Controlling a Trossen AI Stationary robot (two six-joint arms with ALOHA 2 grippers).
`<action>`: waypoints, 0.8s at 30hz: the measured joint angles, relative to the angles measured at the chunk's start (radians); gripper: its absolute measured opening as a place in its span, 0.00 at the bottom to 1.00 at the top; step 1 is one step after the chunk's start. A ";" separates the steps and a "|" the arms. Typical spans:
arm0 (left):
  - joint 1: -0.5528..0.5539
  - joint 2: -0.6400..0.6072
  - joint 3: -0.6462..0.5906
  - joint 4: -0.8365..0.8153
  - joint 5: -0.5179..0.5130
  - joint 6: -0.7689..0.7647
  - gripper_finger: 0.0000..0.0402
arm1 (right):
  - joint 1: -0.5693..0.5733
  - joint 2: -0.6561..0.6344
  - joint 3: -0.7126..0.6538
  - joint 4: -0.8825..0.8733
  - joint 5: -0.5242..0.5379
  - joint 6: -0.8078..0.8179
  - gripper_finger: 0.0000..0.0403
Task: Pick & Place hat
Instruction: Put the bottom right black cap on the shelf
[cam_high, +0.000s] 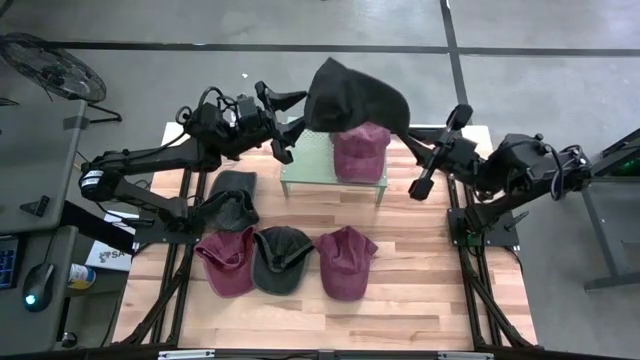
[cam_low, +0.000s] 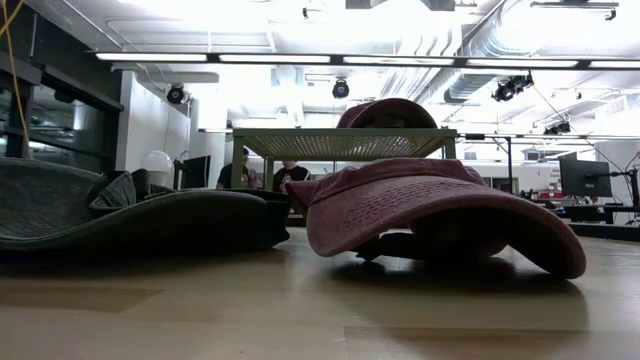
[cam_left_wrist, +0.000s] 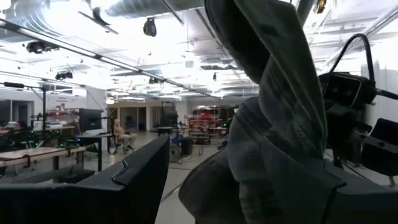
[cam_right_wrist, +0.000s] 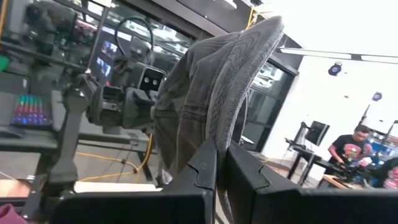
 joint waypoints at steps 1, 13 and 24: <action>0.000 0.000 0.000 -0.003 0.000 0.000 0.63 | 0.000 0.001 0.000 -0.001 0.012 -0.008 0.02; 0.000 0.000 0.000 -0.021 0.164 -0.004 0.63 | 0.000 -0.001 0.000 0.006 0.049 -0.040 0.02; -0.001 0.000 0.000 -0.043 0.194 -0.028 0.63 | 0.000 -0.002 0.000 0.006 0.041 -0.047 0.02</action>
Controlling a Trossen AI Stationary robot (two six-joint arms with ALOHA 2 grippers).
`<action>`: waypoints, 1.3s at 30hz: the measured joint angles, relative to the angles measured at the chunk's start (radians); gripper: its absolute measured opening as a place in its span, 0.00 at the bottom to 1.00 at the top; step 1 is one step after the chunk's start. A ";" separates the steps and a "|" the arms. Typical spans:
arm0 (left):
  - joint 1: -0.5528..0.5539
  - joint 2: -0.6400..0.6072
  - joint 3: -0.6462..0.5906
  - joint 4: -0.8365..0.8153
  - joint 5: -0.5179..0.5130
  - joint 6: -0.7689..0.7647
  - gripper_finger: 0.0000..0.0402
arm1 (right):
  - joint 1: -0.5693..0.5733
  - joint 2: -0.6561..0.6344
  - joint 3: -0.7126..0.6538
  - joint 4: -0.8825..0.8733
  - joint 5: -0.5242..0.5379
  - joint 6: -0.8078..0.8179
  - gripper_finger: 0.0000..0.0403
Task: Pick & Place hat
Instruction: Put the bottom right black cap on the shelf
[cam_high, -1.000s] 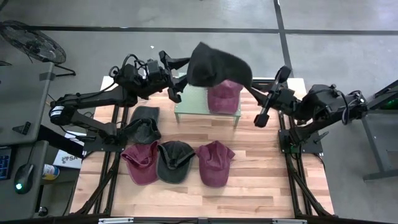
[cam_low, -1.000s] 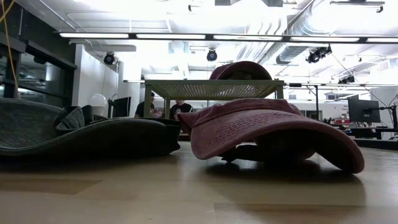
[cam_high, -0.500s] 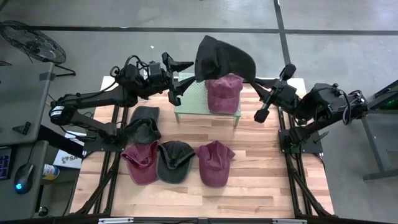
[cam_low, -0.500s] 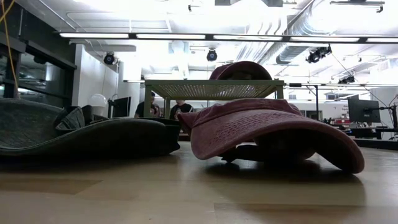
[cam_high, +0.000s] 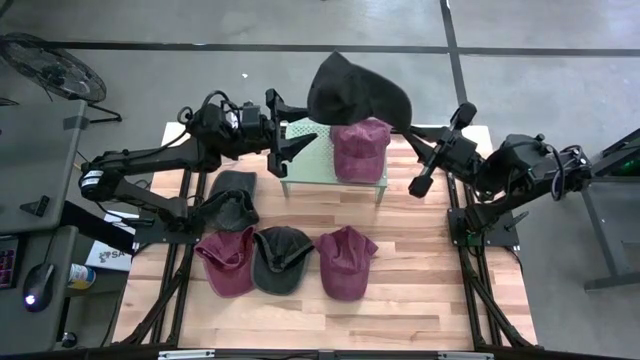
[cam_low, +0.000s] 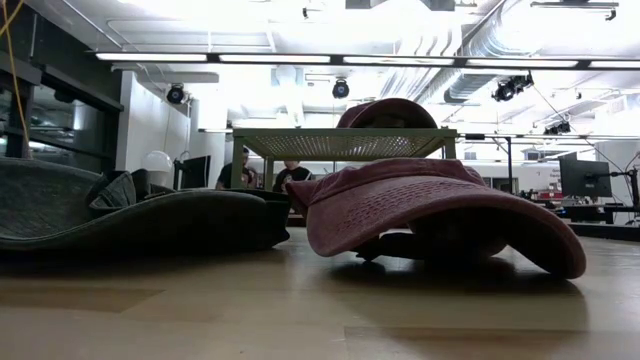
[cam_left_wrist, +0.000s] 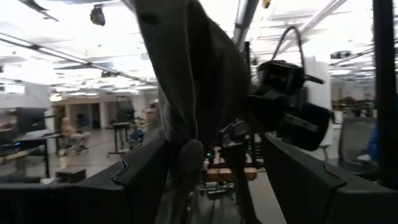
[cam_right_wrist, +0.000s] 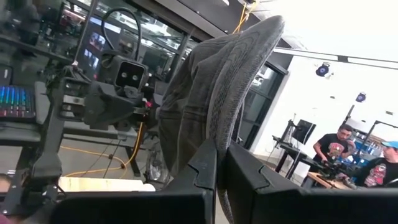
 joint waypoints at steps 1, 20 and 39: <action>0.000 0.000 0.000 0.000 -0.013 0.000 0.63 | 0.000 0.000 0.000 -0.001 -0.006 0.001 0.02; 0.000 0.000 0.000 0.010 -0.084 -0.034 0.50 | 0.000 0.003 0.000 -0.053 -0.057 0.068 0.02; 0.000 -0.001 0.000 -0.018 -0.051 -0.148 0.07 | 0.026 0.003 0.000 -0.087 -0.019 0.099 0.12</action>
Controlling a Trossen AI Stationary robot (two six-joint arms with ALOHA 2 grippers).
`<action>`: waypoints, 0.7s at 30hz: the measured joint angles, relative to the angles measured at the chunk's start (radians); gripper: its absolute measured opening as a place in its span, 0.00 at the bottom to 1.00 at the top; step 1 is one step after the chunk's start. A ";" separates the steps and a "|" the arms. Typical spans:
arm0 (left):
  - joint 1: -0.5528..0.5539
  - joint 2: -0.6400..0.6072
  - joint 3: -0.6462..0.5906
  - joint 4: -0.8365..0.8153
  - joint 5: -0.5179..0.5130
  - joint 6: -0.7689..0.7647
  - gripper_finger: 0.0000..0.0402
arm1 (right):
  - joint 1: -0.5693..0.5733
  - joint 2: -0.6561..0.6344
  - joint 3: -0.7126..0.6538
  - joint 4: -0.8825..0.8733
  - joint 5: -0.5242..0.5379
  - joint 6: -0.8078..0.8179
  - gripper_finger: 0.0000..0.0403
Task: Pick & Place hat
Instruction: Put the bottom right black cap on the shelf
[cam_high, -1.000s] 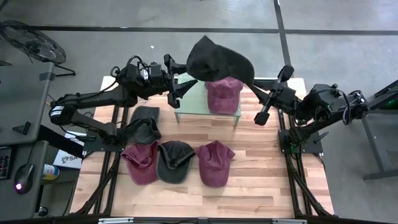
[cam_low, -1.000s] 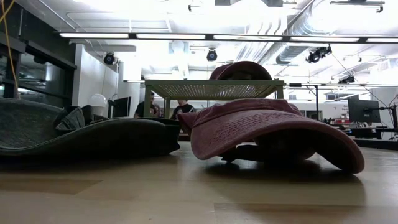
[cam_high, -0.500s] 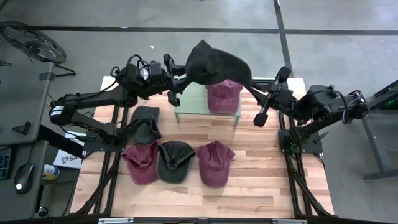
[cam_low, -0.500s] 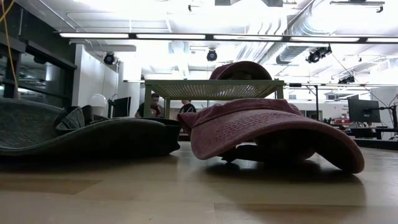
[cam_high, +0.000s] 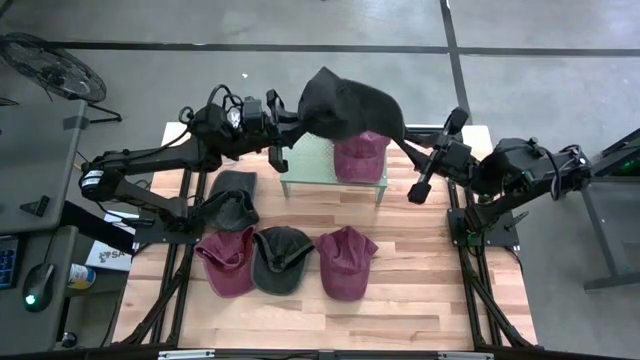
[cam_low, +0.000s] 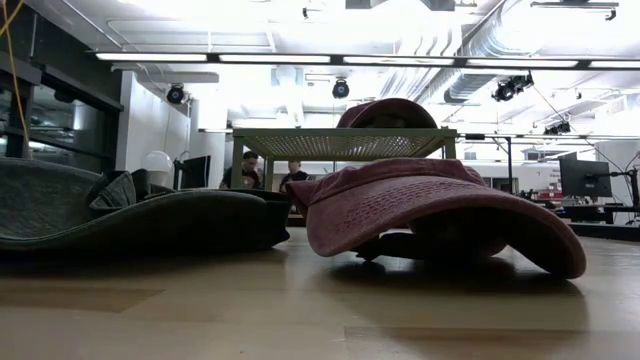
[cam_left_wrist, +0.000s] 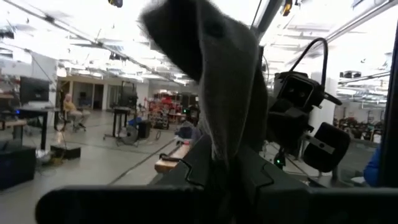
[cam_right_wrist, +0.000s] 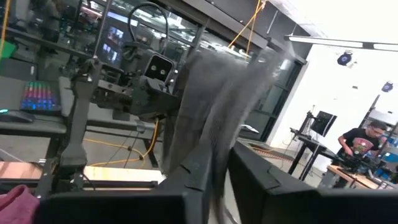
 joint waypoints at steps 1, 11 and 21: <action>0.000 -0.003 0.000 -0.011 -0.001 -0.008 0.07 | 0.009 -0.001 0.000 -0.006 0.003 0.001 0.14; 0.000 -0.020 -0.001 -0.169 0.026 -0.065 0.07 | 0.099 -0.022 0.000 -0.079 0.161 0.098 0.29; 0.000 -0.022 0.046 -0.287 0.187 -0.151 0.07 | 0.122 -0.073 0.000 -0.348 -0.010 0.408 0.35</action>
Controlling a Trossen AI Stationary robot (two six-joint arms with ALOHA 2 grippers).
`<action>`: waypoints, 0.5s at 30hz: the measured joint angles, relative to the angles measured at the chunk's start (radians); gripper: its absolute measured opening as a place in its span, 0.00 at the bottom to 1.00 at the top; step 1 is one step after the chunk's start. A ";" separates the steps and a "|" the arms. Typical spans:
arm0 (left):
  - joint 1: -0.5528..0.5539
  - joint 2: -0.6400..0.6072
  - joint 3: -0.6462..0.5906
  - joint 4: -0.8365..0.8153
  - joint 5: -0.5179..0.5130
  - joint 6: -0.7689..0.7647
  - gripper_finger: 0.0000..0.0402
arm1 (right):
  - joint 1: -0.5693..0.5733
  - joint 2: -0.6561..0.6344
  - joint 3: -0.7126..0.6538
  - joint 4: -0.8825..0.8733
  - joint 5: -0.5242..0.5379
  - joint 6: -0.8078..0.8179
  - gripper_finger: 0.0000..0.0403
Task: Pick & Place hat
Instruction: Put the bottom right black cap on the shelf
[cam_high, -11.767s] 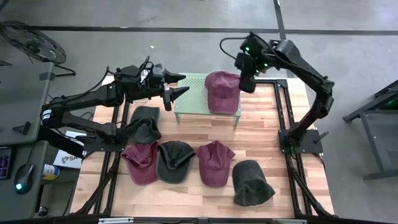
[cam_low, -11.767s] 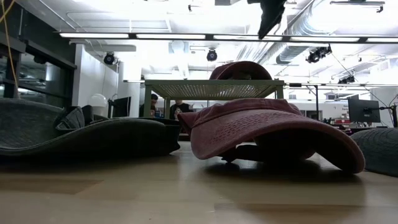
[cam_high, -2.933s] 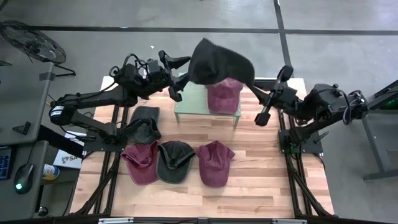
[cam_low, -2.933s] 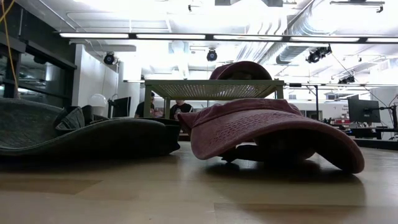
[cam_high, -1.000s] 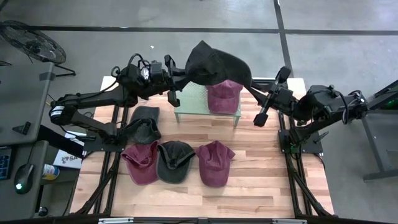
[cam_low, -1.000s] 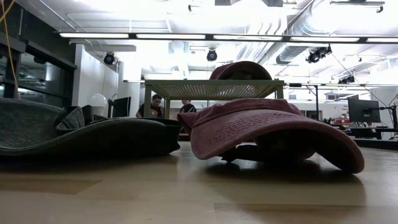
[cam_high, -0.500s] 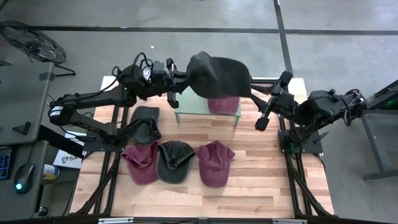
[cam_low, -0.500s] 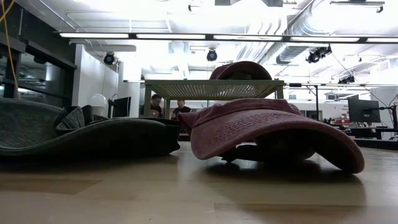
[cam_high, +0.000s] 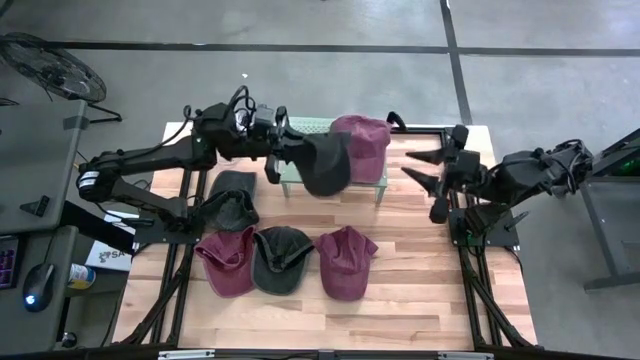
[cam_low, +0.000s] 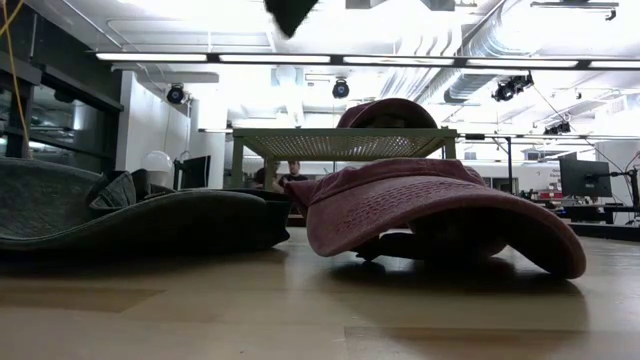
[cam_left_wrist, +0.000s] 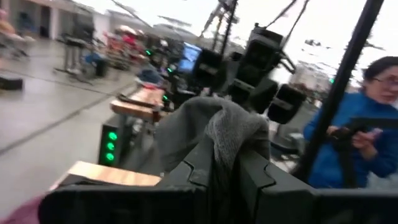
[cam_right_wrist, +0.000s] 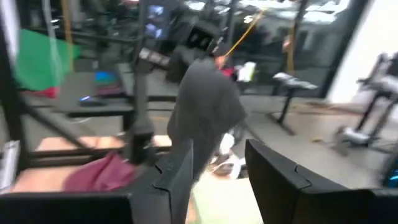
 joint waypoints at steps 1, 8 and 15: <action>-0.002 0.001 0.021 -0.030 0.011 -0.001 0.07 | -0.003 0.005 0.000 -0.012 -0.021 0.017 0.35; -0.067 0.030 0.180 -0.298 0.020 0.037 0.07 | -0.027 0.065 0.000 -0.020 -0.083 0.029 0.35; -0.131 0.076 0.304 -0.554 -0.057 0.045 0.07 | -0.036 0.098 0.000 -0.030 -0.156 0.028 0.35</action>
